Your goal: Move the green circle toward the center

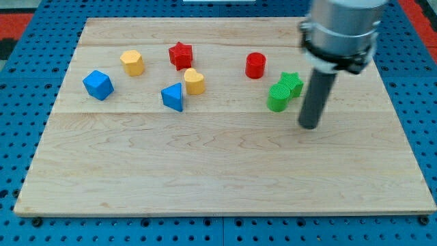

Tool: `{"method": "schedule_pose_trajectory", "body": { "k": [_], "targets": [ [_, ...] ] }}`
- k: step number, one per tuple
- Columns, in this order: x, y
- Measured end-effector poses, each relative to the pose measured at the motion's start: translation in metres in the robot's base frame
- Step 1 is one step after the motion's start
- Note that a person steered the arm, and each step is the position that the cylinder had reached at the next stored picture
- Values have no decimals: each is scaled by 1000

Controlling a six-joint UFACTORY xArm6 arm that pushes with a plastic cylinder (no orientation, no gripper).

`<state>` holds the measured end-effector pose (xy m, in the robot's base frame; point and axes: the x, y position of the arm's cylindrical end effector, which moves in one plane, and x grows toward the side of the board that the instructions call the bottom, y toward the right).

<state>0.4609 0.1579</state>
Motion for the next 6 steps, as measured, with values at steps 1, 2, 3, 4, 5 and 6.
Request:
{"method": "schedule_pose_trajectory", "body": {
  "k": [1,2,3,4,5,6],
  "targets": [
    [-40,0],
    [-59,0],
    [-43,-55],
    [-37,-58],
    [-29,-82],
    [-20,-101]
  ]
}}
